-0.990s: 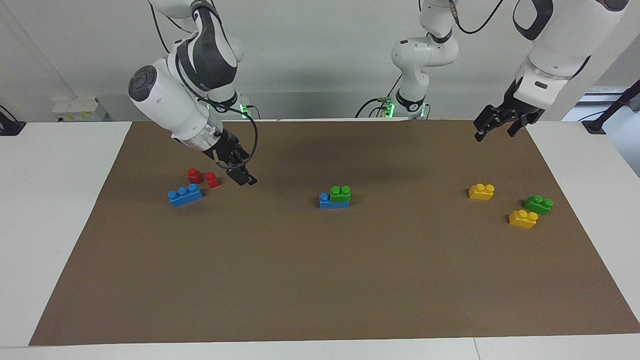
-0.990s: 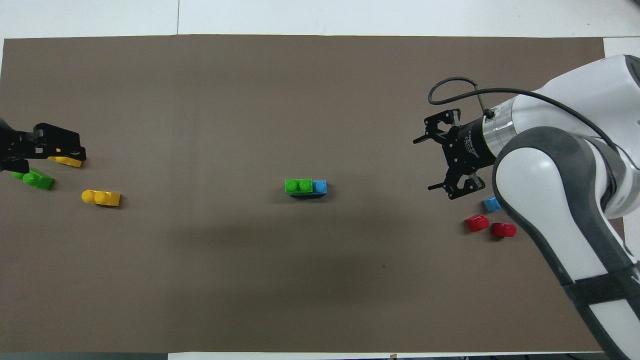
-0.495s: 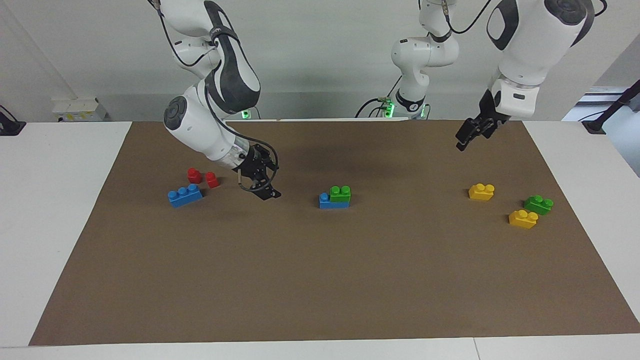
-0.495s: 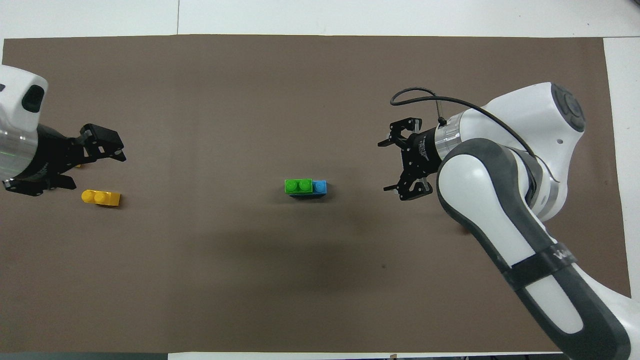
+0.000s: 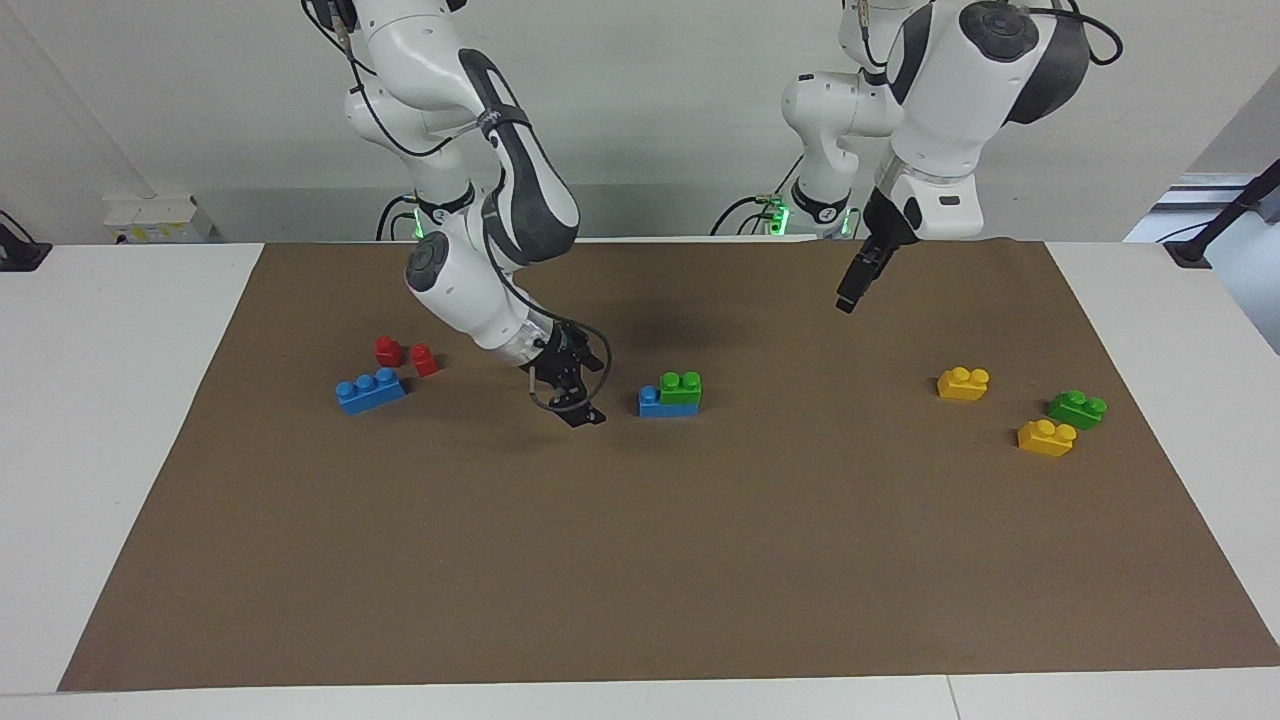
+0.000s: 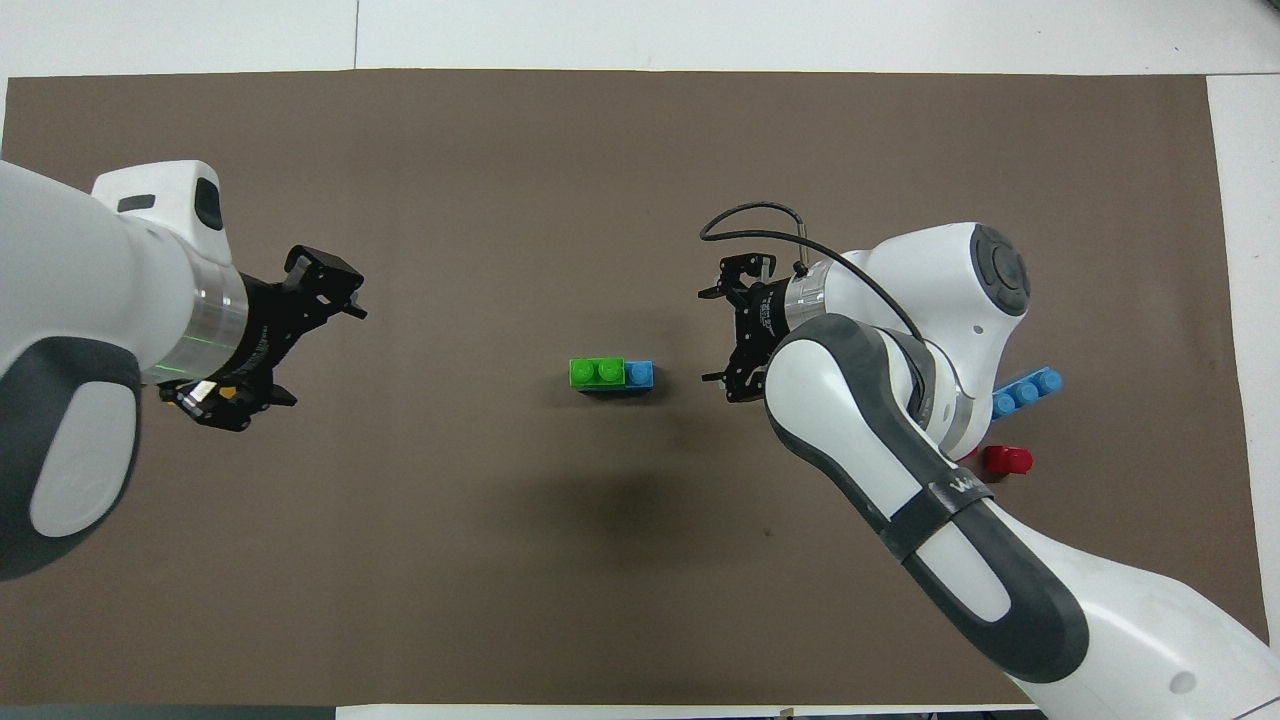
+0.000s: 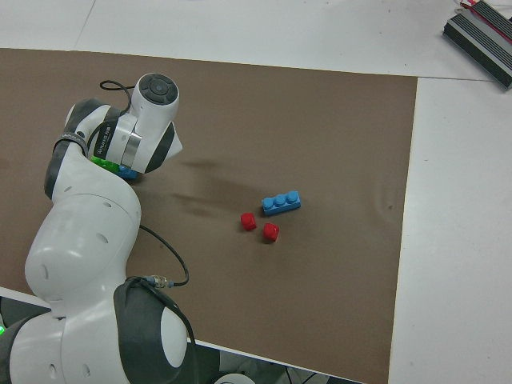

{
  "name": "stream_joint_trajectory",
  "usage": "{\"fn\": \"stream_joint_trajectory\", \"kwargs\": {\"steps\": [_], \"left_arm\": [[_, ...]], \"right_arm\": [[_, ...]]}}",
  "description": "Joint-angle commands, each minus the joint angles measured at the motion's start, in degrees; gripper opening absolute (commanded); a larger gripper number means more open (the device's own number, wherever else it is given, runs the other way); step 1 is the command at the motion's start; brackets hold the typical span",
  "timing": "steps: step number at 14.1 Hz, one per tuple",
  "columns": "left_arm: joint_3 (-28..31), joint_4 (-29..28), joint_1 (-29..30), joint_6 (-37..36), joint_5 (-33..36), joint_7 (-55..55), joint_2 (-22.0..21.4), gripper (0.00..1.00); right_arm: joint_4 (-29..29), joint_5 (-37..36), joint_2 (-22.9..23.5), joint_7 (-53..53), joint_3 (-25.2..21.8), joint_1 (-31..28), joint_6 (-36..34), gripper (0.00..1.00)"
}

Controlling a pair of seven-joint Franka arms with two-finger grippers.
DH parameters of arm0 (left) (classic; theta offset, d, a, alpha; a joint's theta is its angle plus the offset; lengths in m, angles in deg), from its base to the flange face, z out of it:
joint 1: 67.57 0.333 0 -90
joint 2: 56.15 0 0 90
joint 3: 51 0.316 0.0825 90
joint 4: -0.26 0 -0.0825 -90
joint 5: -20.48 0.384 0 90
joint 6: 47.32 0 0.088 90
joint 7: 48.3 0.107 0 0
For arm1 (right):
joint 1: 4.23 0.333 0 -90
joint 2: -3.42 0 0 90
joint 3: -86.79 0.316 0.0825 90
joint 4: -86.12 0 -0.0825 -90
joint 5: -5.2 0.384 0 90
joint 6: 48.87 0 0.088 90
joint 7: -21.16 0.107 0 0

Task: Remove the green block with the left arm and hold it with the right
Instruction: 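Move the right gripper toward the green-blue bricks while the left gripper approaches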

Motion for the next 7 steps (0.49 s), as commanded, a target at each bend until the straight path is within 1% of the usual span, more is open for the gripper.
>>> {"fn": "stream_joint_trajectory", "kwargs": {"steps": [1,3,7], "left_arm": [[0.8,-3.4,-3.3,5.4,-1.3,-12.4,-1.0,1.00],[0.8,-3.6,-6.2,7.8,-1.3,-20.8,1.4,1.00],[0.9,-4.1,-10.5,11.8,-1.2,-36.0,5.6,1.00]], "right_arm": [[-0.5,2.4,1.3,0.1,-0.1,2.4,3.8,0.97],[-1.0,3.8,2.0,0.1,-0.1,3.7,5.7,0.97],[-1.5,4.4,3.7,0.1,-0.1,6.4,9.0,0.97]]}}
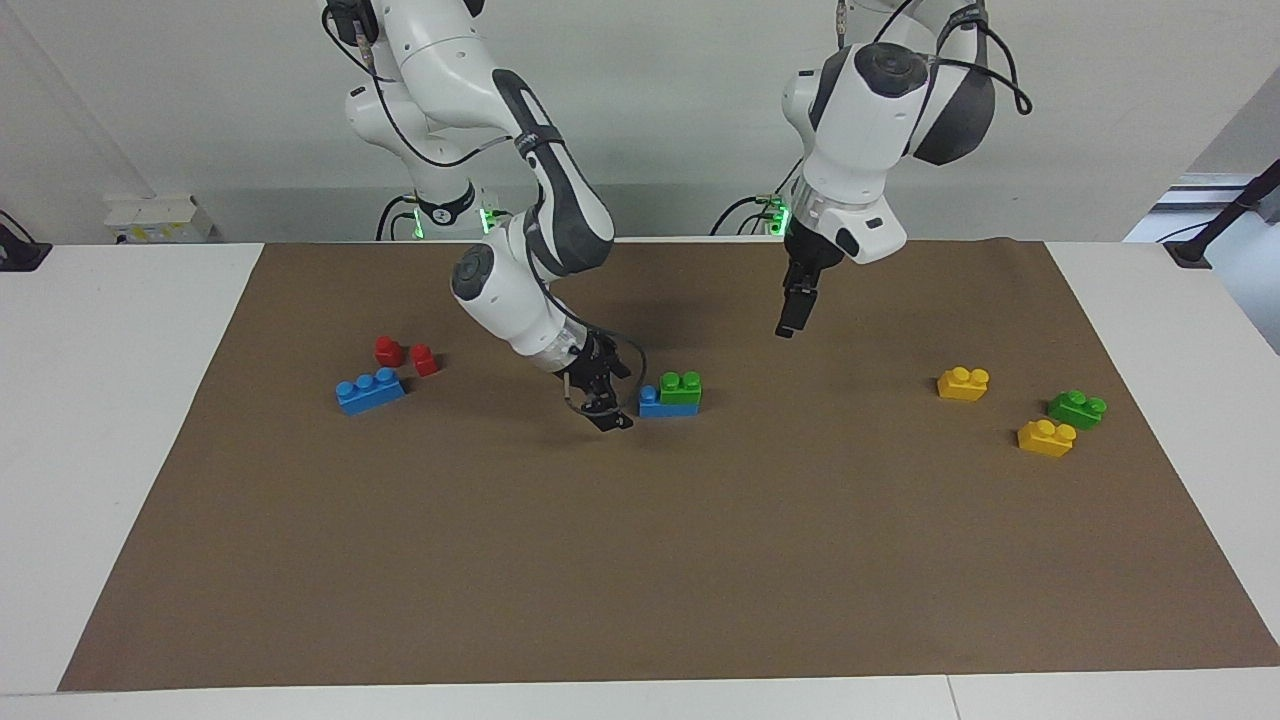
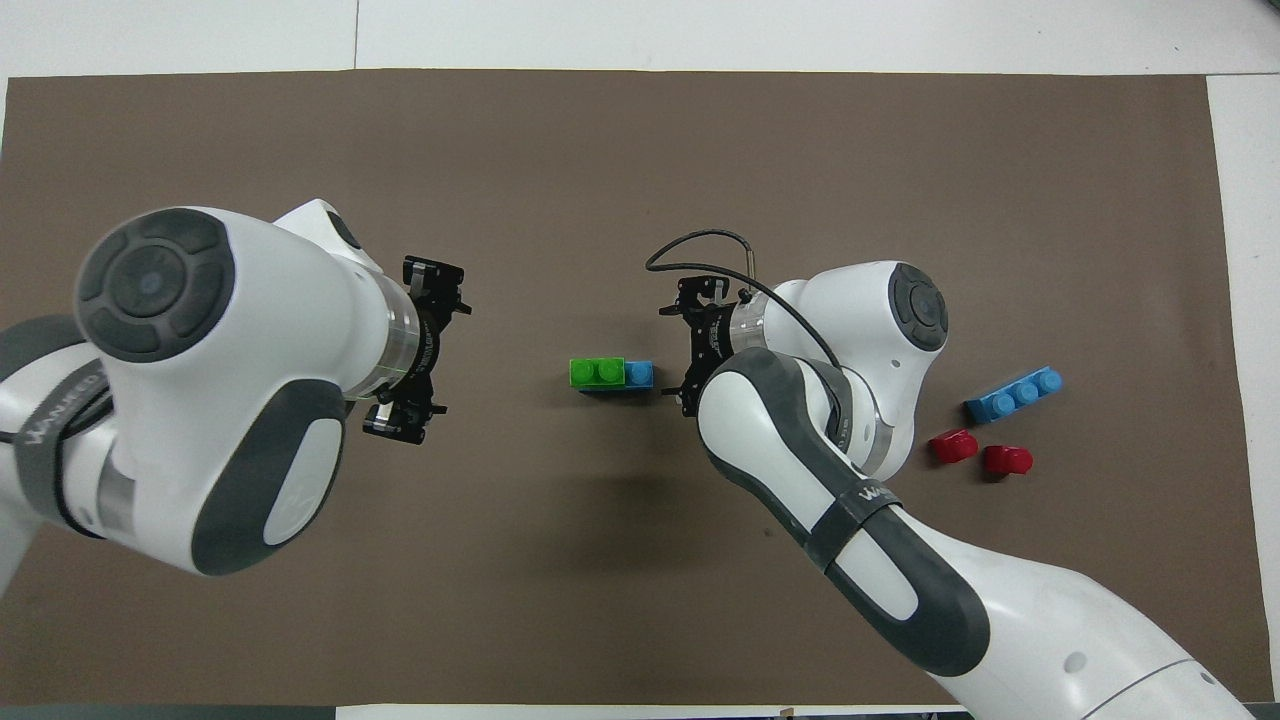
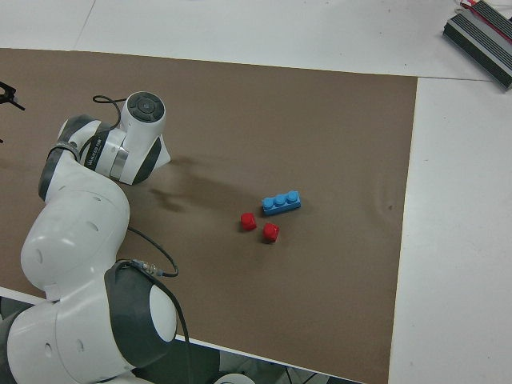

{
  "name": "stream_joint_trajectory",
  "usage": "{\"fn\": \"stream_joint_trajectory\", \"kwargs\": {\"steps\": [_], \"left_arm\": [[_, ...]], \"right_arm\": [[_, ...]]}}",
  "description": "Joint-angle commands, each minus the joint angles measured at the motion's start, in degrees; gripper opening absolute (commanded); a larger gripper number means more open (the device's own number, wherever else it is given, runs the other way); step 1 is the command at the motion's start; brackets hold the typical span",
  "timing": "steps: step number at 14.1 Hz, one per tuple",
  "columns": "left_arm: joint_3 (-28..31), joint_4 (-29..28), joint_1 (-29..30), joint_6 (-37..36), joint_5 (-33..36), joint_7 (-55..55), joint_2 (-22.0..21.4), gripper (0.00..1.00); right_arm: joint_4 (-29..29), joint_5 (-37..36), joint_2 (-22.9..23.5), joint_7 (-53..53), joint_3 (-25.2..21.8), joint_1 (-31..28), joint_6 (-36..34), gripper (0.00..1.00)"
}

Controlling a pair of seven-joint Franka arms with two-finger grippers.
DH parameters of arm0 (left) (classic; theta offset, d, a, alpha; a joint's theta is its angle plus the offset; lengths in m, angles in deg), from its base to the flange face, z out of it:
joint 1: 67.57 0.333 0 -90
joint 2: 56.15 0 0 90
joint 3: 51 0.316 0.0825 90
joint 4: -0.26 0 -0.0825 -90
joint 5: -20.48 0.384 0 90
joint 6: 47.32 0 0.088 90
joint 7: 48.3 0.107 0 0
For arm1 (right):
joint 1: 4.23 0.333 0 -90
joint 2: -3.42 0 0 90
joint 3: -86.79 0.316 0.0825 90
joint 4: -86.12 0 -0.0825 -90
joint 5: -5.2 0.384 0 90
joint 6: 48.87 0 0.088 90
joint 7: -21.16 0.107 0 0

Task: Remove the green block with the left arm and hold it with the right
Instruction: 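Move the right gripper toward the green-blue bricks while the left gripper approaches, then grasp the green brick with the left gripper while the right gripper grasps blue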

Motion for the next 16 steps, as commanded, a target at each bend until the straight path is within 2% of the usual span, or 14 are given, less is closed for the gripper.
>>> {"fn": "stream_joint_trajectory", "kwargs": {"steps": [1,3,7,9,10,12,15,16], "left_arm": [[0.9,-1.2,-3.4,3.9,-0.8,-8.9,2.4,1.00],[1.0,-1.6,-5.6,7.6,-0.2,-13.9,5.1,1.00],[1.1,-1.4,-7.0,10.2,1.0,-16.2,8.4,1.00],[1.0,-1.8,-7.5,12.2,2.8,-19.6,9.2,1.00],[1.0,-1.8,-7.7,12.3,2.8,-20.0,9.7,1.00],[1.0,-1.8,-8.1,13.3,3.1,-22.1,10.2,1.00],[1.1,-1.9,-9.2,14.5,5.2,-25.1,11.7,1.00],[1.1,-2.1,-10.0,14.4,5.4,-25.6,12.5,1.00]], "right_arm": [[-0.8,3.3,1.3,0.0,-0.2,2.0,3.8,0.97],[-0.8,3.6,2.7,-0.1,-0.2,3.1,6.2,0.97],[-0.8,3.9,4.4,-1.0,-0.1,3.6,8.4,0.96],[-0.9,5.4,4.5,-1.0,-0.1,5.0,10.0,0.86],[-0.9,5.4,4.5,-1.0,-0.1,5.0,10.0,0.75],[-0.9,5.5,4.5,-1.0,-0.2,4.9,10.0,0.59],[-0.7,5.4,4.5,-1.0,-0.1,4.7,9.6,0.00],[-0.4,5.4,4.5,-1.1,-0.1,4.6,9.5,0.00]]}}
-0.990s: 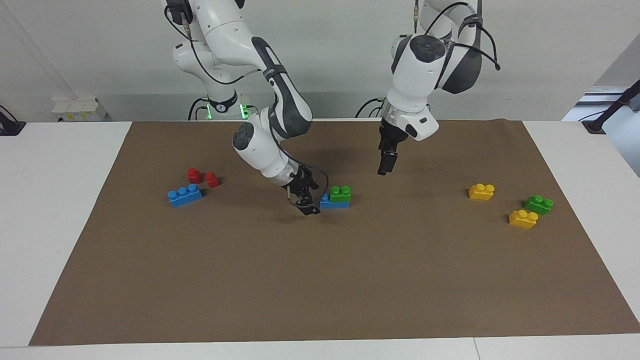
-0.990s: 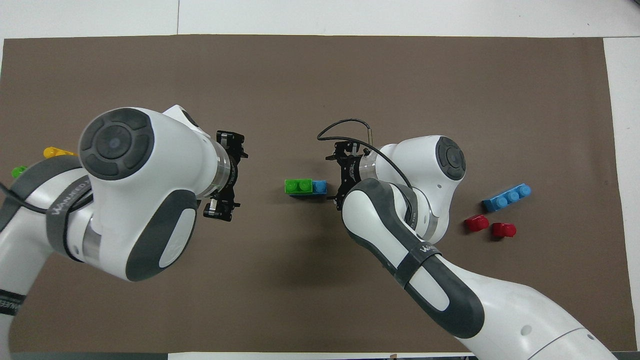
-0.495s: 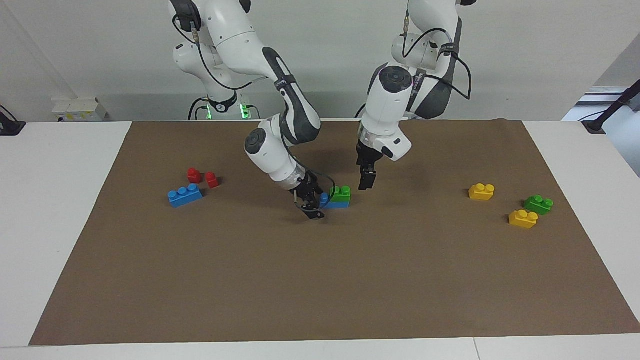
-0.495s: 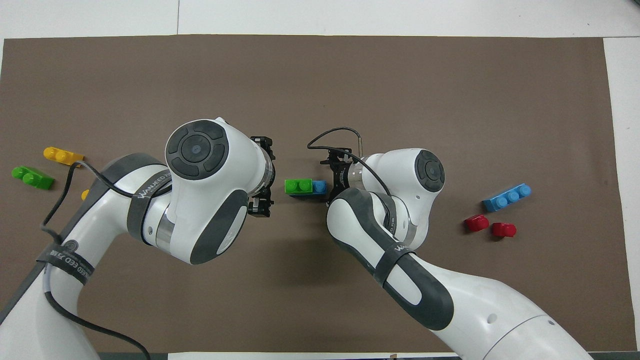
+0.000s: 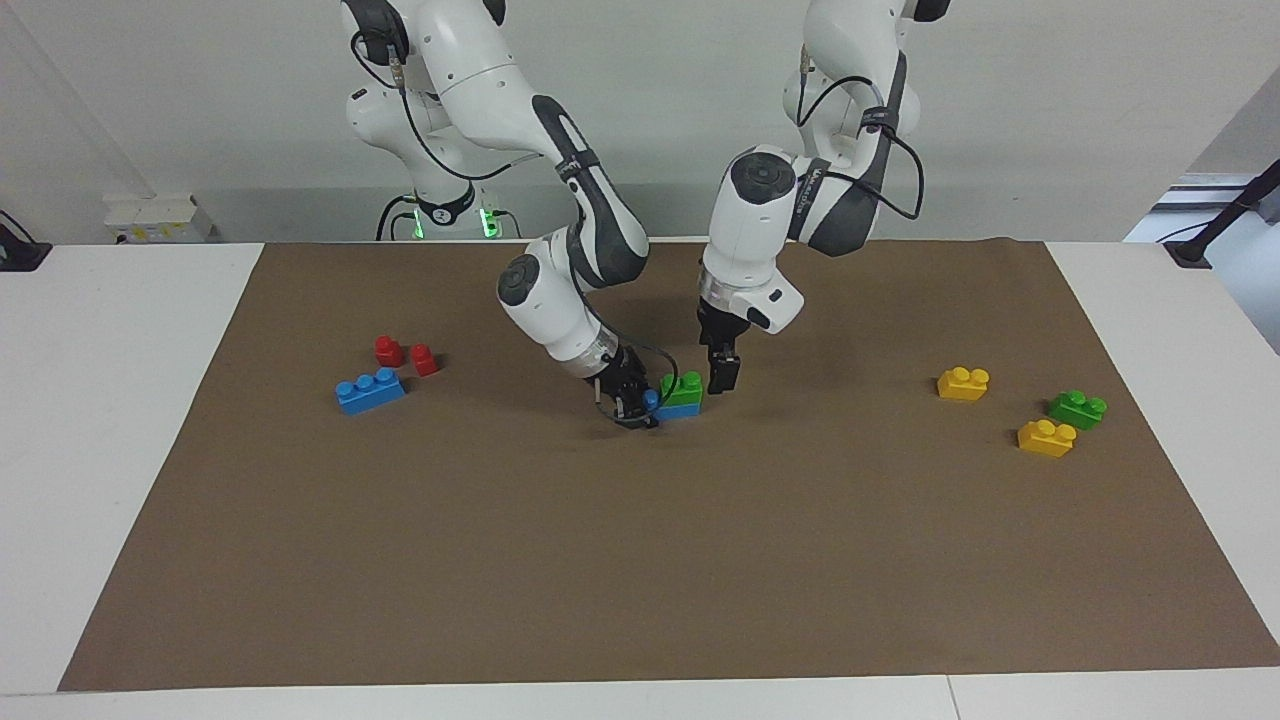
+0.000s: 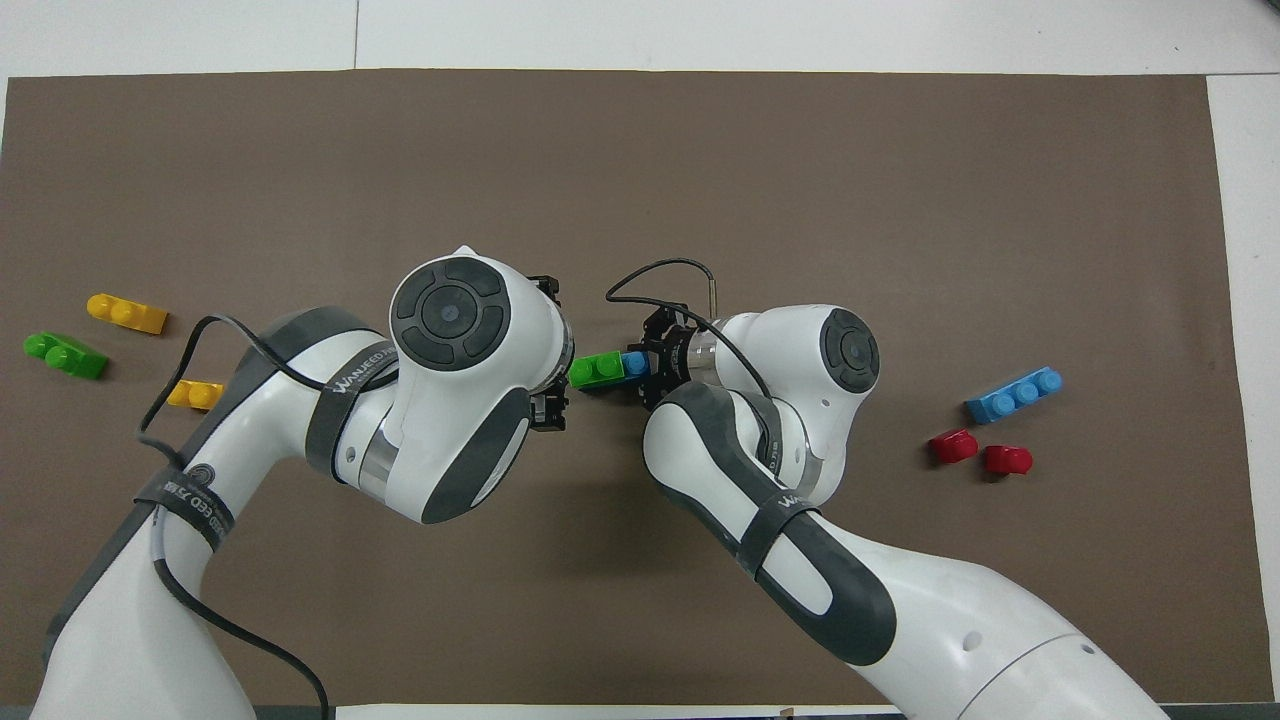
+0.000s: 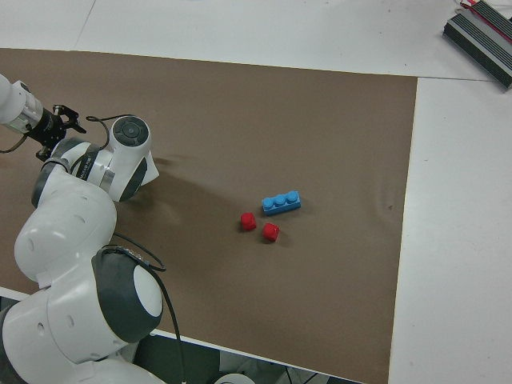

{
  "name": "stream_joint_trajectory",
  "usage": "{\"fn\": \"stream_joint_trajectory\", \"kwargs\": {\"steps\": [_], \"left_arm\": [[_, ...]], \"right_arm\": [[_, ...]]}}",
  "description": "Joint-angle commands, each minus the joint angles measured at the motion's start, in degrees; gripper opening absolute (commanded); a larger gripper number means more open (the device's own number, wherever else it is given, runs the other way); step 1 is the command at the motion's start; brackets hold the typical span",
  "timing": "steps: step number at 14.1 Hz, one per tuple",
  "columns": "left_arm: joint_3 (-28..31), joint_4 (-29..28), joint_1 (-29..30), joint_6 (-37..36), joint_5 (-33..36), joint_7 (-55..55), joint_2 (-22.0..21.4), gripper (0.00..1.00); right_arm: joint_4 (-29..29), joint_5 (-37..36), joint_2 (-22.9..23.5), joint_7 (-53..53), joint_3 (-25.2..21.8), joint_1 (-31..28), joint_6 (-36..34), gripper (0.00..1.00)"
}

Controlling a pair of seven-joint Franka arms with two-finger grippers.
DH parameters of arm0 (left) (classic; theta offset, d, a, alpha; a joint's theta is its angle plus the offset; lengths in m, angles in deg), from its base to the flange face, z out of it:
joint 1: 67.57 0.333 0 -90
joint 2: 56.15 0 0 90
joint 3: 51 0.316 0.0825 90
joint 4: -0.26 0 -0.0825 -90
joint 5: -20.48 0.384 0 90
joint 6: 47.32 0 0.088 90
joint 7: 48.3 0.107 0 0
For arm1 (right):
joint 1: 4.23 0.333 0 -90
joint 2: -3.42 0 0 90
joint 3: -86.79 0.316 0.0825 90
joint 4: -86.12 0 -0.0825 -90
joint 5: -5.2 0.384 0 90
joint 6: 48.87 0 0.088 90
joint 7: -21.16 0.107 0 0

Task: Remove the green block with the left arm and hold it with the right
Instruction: 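Grasp the green brick with the left gripper while the right gripper grasps blue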

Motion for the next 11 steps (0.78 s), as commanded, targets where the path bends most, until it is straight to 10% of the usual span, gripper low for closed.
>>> {"fn": "stream_joint_trajectory", "kwargs": {"steps": [1,11], "left_arm": [[1.0,-1.7,-3.1,1.8,2.1,-3.5,1.1,1.00],[1.0,-3.7,-5.6,7.1,7.2,-12.7,3.3,1.00]], "right_arm": [[0.4,1.4,0.1,-1.1,0.1,-0.2,0.6,0.00],[-0.1,1.6,0.0,-3.8,0.0,-0.2,0.6,0.00]]}}
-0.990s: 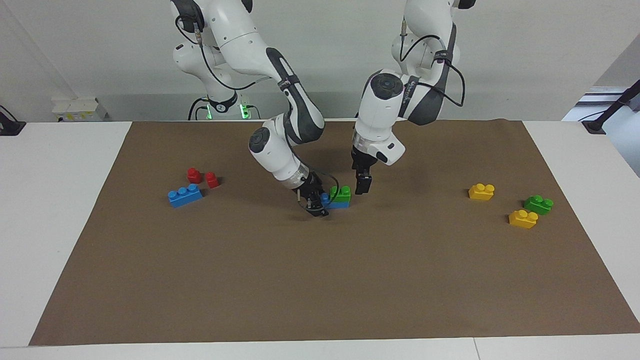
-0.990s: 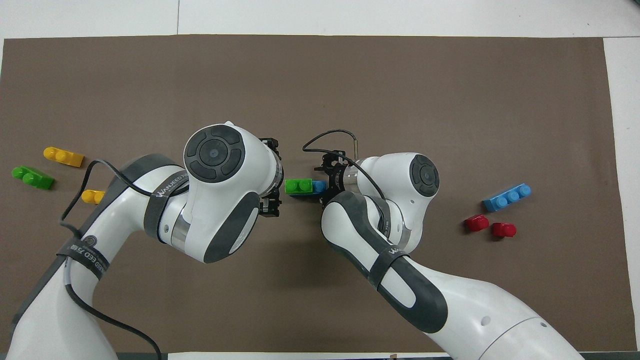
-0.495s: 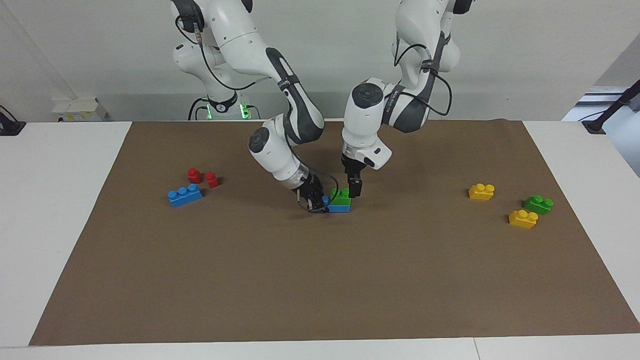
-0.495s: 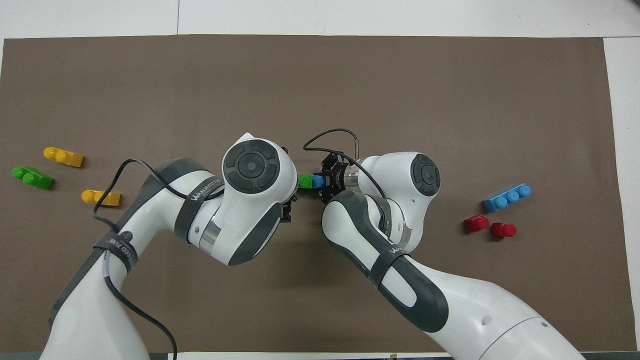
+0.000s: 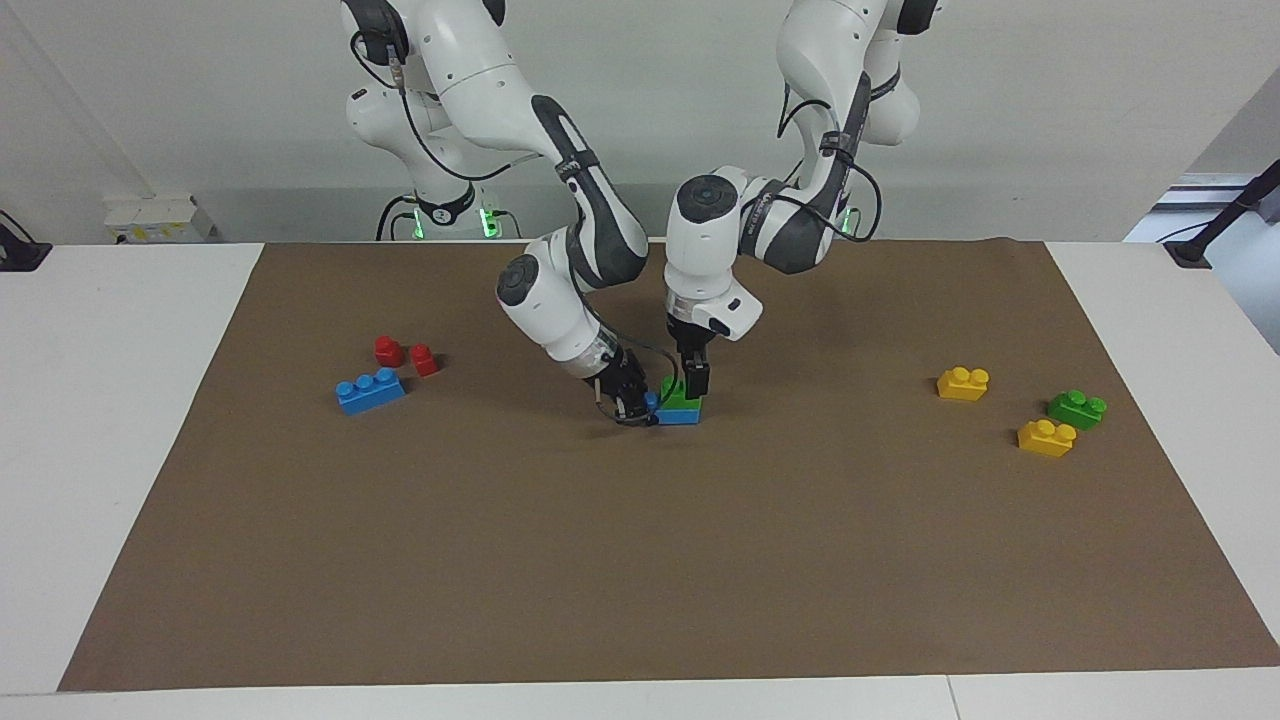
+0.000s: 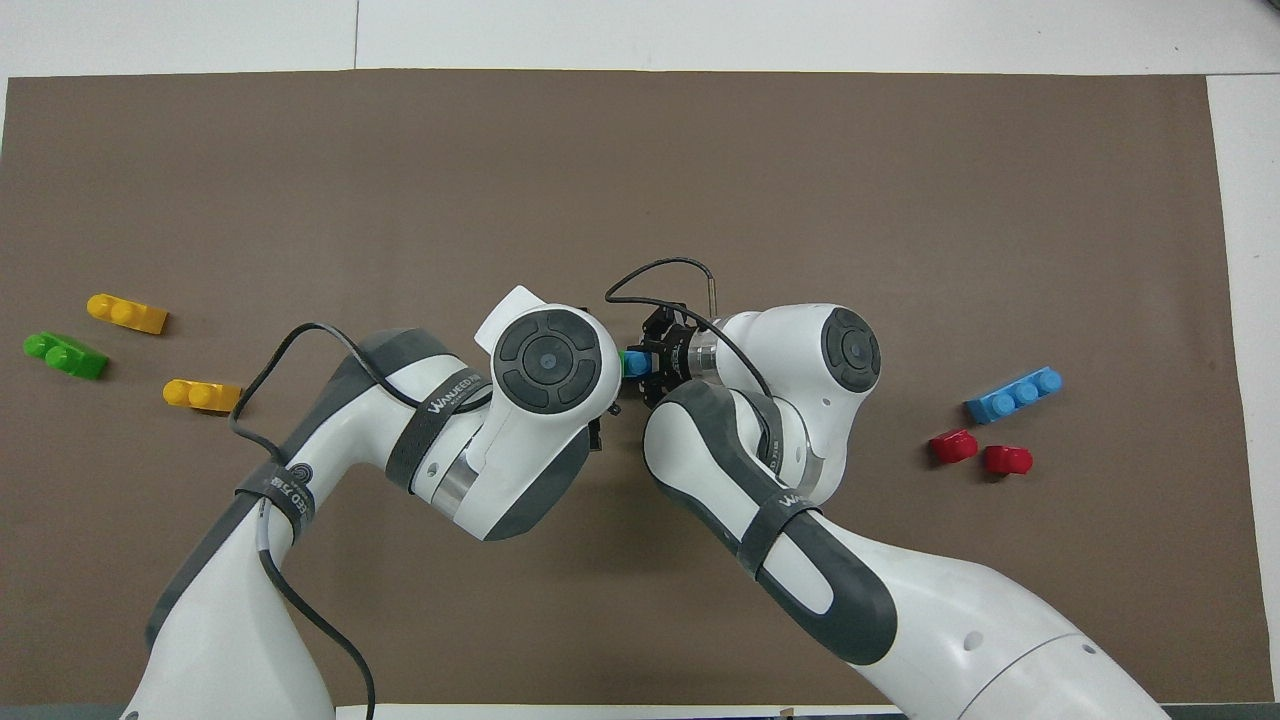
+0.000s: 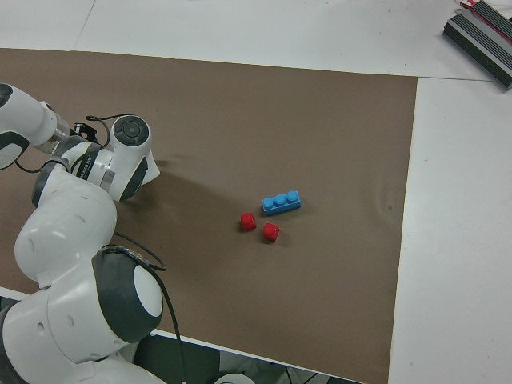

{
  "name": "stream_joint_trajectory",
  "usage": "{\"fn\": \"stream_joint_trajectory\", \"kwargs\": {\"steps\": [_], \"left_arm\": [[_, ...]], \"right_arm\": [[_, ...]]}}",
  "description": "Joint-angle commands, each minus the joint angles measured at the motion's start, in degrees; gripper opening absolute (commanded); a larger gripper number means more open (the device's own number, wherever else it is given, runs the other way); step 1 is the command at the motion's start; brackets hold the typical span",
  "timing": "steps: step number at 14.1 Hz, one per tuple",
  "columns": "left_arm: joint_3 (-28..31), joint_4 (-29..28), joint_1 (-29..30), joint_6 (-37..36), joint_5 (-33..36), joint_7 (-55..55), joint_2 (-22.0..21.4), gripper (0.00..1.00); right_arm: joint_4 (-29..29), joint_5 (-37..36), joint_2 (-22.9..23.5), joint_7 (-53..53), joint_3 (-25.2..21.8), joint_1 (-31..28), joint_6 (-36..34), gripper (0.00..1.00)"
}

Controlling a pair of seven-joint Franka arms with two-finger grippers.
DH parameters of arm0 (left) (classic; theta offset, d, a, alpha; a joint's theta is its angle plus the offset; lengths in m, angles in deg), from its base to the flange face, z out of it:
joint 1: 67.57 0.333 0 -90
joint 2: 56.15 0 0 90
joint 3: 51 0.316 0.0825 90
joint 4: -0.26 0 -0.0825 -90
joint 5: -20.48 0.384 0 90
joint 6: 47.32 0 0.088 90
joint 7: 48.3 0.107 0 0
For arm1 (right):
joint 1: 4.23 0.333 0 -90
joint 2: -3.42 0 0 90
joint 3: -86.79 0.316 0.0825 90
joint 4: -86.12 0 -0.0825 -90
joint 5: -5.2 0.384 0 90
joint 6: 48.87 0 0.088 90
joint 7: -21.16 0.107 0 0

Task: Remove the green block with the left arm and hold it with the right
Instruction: 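Grasp the green brick with the left gripper while the right gripper grasps blue, then pull the green brick away with the left gripper while the right gripper pulls blue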

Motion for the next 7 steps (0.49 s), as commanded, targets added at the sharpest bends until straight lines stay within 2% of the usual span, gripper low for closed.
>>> {"fn": "stream_joint_trajectory", "kwargs": {"steps": [1,5,7], "left_arm": [[1.0,-1.5,-1.4,3.6,2.2,-3.4,0.1,1.00],[1.1,-1.5,-1.3,4.3,2.3,-4.0,0.5,0.98],[1.1,-1.6,-1.1,5.0,4.1,-5.0,0.5,0.78]], "right_arm": [[-0.2,1.6,0.0,-2.2,0.0,-0.2,0.6,0.00],[-0.2,1.6,0.0,-2.3,0.0,-0.8,0.6,0.00],[-0.2,1.6,0.0,-2.3,0.0,-0.8,0.6,0.00]]}}
